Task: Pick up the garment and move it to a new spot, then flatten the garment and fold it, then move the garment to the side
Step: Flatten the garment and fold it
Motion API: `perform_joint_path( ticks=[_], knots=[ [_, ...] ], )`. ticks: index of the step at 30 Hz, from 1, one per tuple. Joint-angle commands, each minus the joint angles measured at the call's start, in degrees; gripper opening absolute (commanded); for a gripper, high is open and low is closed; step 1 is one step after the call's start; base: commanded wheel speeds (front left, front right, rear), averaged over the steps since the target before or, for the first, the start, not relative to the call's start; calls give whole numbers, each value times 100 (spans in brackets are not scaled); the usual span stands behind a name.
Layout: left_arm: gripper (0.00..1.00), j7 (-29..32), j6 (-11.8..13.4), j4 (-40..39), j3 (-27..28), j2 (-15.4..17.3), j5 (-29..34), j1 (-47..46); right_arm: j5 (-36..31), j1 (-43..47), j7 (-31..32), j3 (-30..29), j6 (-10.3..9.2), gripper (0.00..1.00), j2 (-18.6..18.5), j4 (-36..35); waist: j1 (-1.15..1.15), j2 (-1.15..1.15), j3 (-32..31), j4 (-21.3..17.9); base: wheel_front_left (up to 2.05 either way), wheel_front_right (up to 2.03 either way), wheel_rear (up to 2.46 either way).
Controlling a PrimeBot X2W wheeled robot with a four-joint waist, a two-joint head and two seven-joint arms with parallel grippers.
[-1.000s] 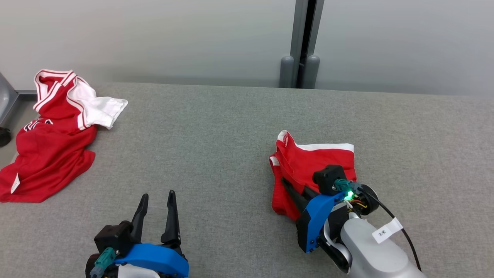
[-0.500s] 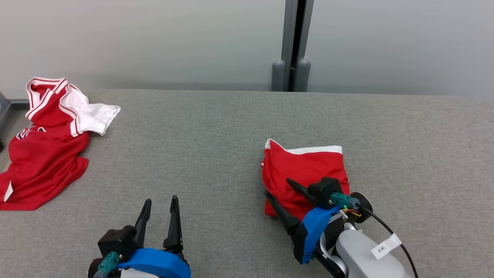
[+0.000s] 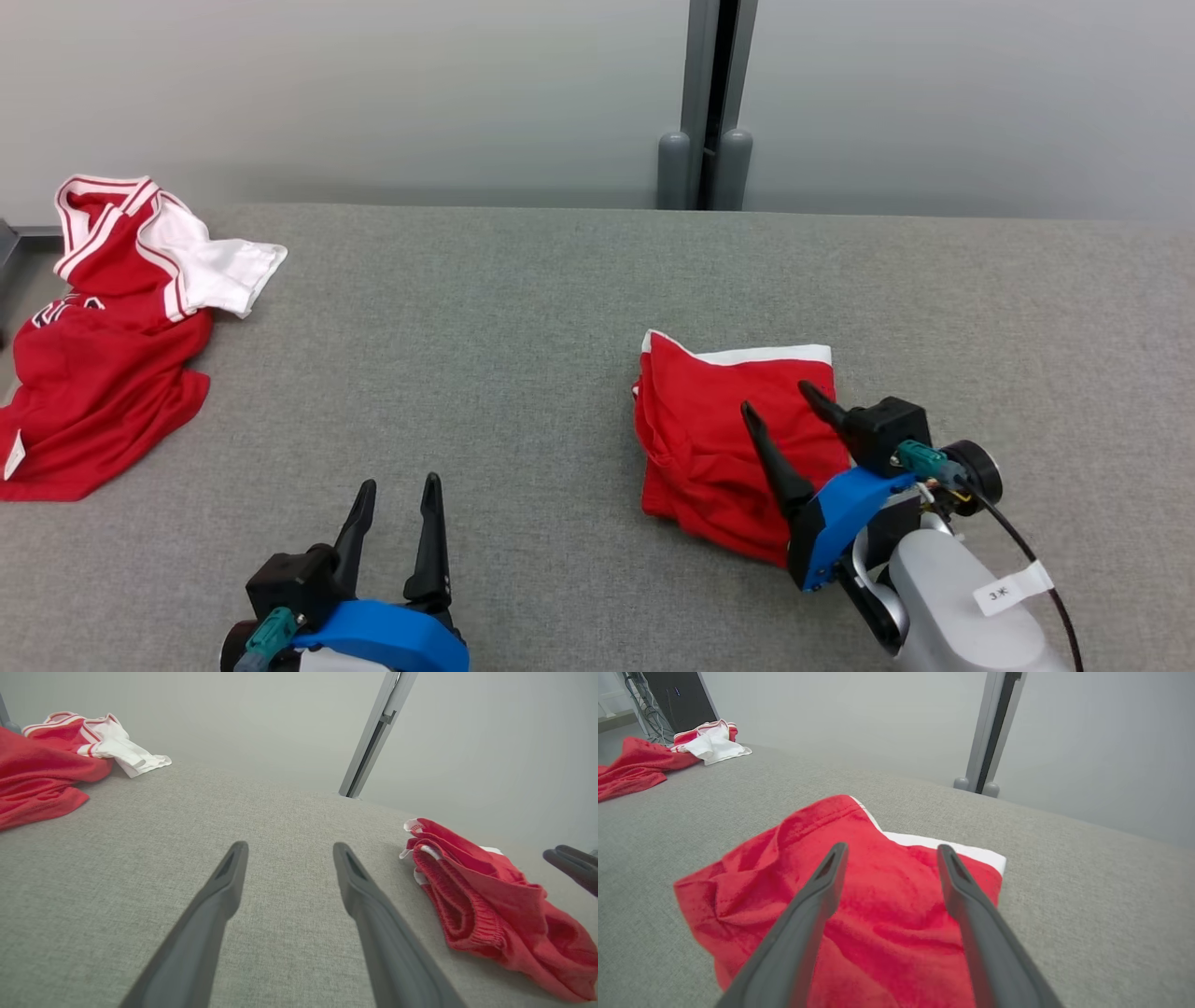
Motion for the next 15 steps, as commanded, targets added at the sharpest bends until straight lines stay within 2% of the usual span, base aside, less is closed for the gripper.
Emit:
perform_joint_path(
  ticks=[1,2,3,4,8,15],
  knots=[
    [100,-16,-9,3,5,7,47,-72,-14,-77,57,31,0,67,44,70,0,0,46,45,0,0,0],
    [100,-16,-14,13,8,10,48,-88,-59,-113,100,78,0,33,67,137,0,0,65,66,0,0,0],
    [100,-16,-15,26,9,10,51,-105,-79,-154,147,131,0,11,92,215,0,0,83,87,0,0,0],
    [100,-16,-16,34,7,8,56,-128,-90,-186,161,203,0,0,112,287,0,0,99,109,0,0,0],
    [100,-16,-20,60,14,-9,41,-172,-66,-321,180,626,0,0,155,551,0,0,144,199,0,0,0],
    [100,-16,-23,55,60,-35,57,-238,543,-378,314,1934,0,0,148,423,0,0,234,230,0,0,0]
  ],
)
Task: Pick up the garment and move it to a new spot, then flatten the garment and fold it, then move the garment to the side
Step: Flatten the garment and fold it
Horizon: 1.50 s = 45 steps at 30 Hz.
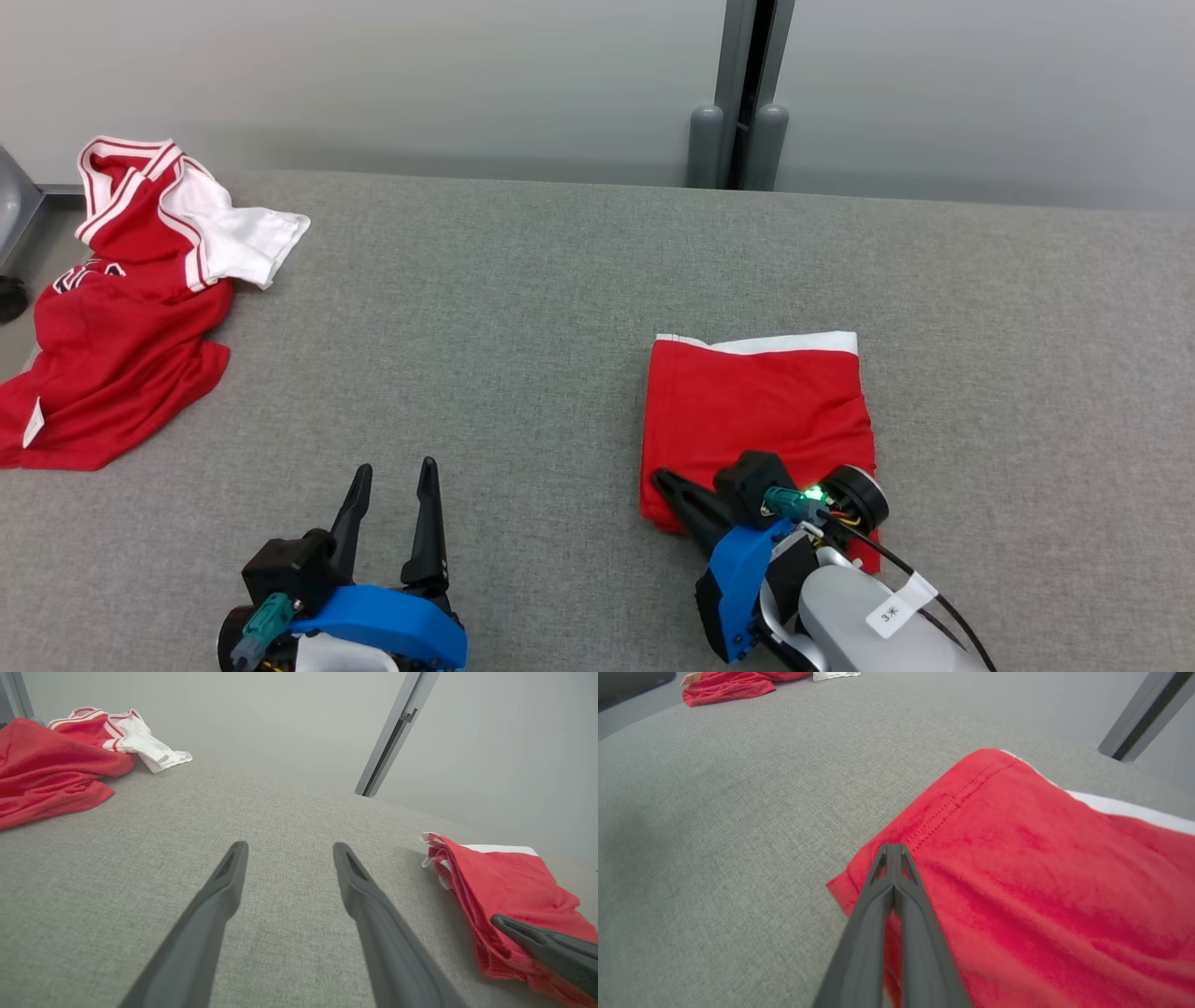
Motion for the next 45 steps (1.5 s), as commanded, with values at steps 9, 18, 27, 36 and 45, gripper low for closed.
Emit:
perform_joint_path(
  ticks=[9,18,27,36,45],
  knots=[
    [100,-15,-47,69,68,-43,61,-111,405,-132,25,821,0,0,-16,140,0,0,53,-107,0,0,0],
    [100,-15,-101,76,159,-48,125,-76,346,-43,-456,483,0,100,-12,-92,0,0,-174,-304,0,0,0],
    [100,-15,-149,113,151,-80,342,-2,-124,768,-499,-1214,0,100,-17,-1034,0,0,-538,-492,0,0,0],
    [100,-15,-117,143,244,-136,553,298,-635,2178,-500,-3268,0,100,-9,-2118,0,0,-691,-603,0,0,0],
    [100,-15,-87,25,575,-143,634,625,-437,2797,-501,-3608,0,100,-11,-2487,0,0,-675,-723,0,0,0]
  ],
)
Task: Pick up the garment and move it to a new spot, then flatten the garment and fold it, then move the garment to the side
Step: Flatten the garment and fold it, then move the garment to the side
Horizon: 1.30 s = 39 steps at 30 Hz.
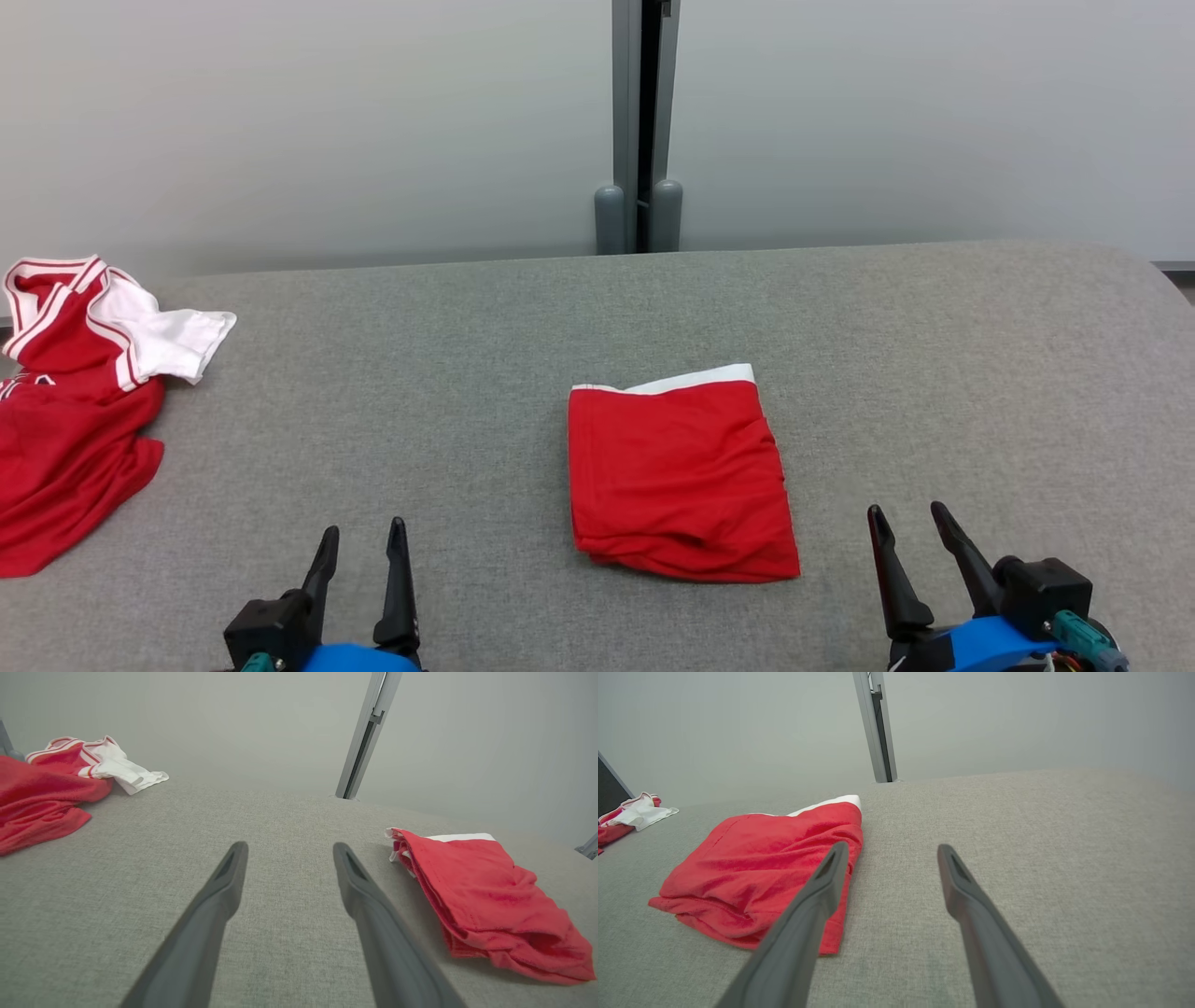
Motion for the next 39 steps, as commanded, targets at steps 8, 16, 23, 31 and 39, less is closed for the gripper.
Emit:
perform_joint_path(
  ticks=[8,16,23,31,39],
  knots=[
    [100,-16,-121,-15,191,104,83,131,48,9,-19,31,0,100,-6,-26,1,0,2,-5,0,0,0],
    [100,-17,-222,95,168,84,130,64,43,-21,-19,42,0,100,-6,35,1,0,-3,51,0,0,0],
    [100,-16,-233,128,202,62,161,54,20,-38,-19,52,0,100,-6,62,1,0,0,58,0,0,0],
    [100,-16,-242,134,181,9,212,39,-263,-395,-10,102,0,100,-7,336,1,0,29,98,0,0,0],
    [100,-16,-259,73,176,-47,272,-141,-663,-1581,1193,33,0,100,-8,799,1,0,276,279,0,0,0]
  ],
)
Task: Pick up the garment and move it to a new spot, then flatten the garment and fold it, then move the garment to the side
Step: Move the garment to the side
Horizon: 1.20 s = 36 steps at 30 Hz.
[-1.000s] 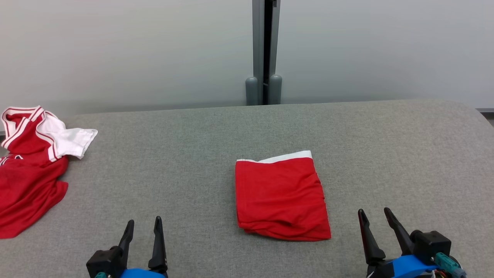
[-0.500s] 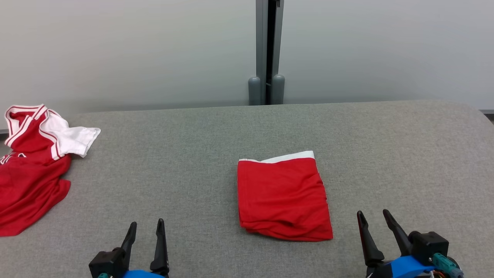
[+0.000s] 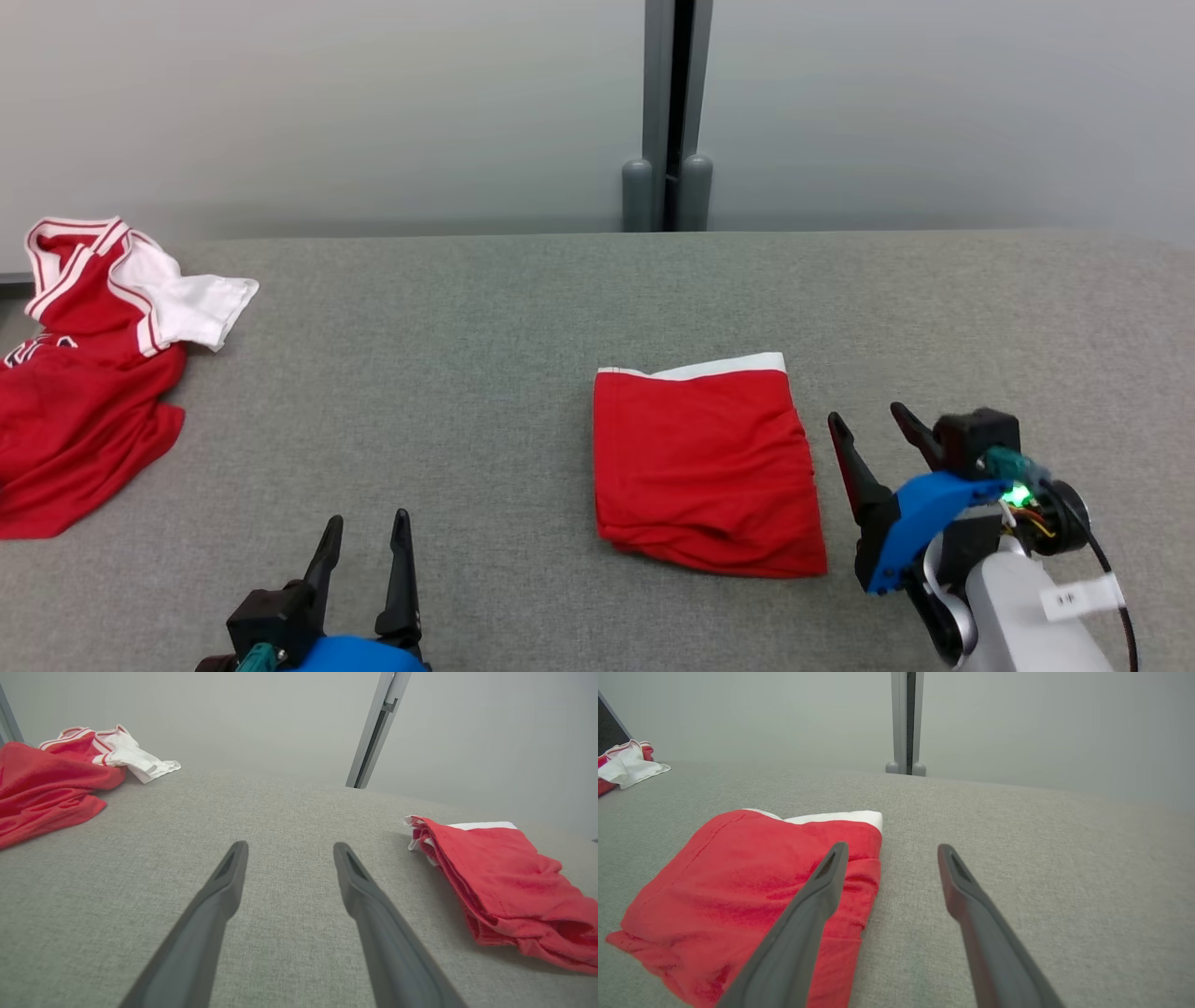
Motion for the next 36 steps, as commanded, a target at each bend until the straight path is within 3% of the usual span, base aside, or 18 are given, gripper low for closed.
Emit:
perform_joint_path(
  ticks=[1,7,14,15,16,17,20,26,36],
  knots=[
    [100,-15,-9,-21,-8,-18,25,-105,-55,-189,292,-23,0,100,-9,120,0,0,105,114,0,0,0],
    [100,-15,-51,17,-5,-76,63,-220,82,-760,1800,-36,0,100,-113,636,0,0,415,437,0,0,0],
    [100,-16,-92,-10,69,-138,139,-344,434,-1054,2712,-25,0,100,-251,1047,0,0,726,722,0,0,0],
    [100,-15,-100,-20,85,-145,150,-348,507,-1069,2741,-7,0,81,-247,1051,0,0,762,736,0,0,0],
    [100,-15,-105,-27,99,-151,169,-358,577,-1078,2744,16,0,50,-241,1044,0,0,792,741,0,0,0],
    [100,-15,-105,-27,99,-151,169,-358,577,-1078,2744,16,0,50,-241,1044,0,0,792,741,0,0,0],
    [100,-15,-123,-27,90,-161,237,-399,754,-1131,2702,155,0,0,-261,979,0,0,877,697,0,0,0],
    [100,-16,-189,-174,67,-175,351,-535,983,-1333,2353,465,-4,0,-573,576,0,0,1080,328,0,0,0],
    [100,74,-245,-720,-42,81,594,-832,1165,-1464,2051,617,0,0,-1248,-196,0,0,1651,-1027,0,0,0]
  ],
)
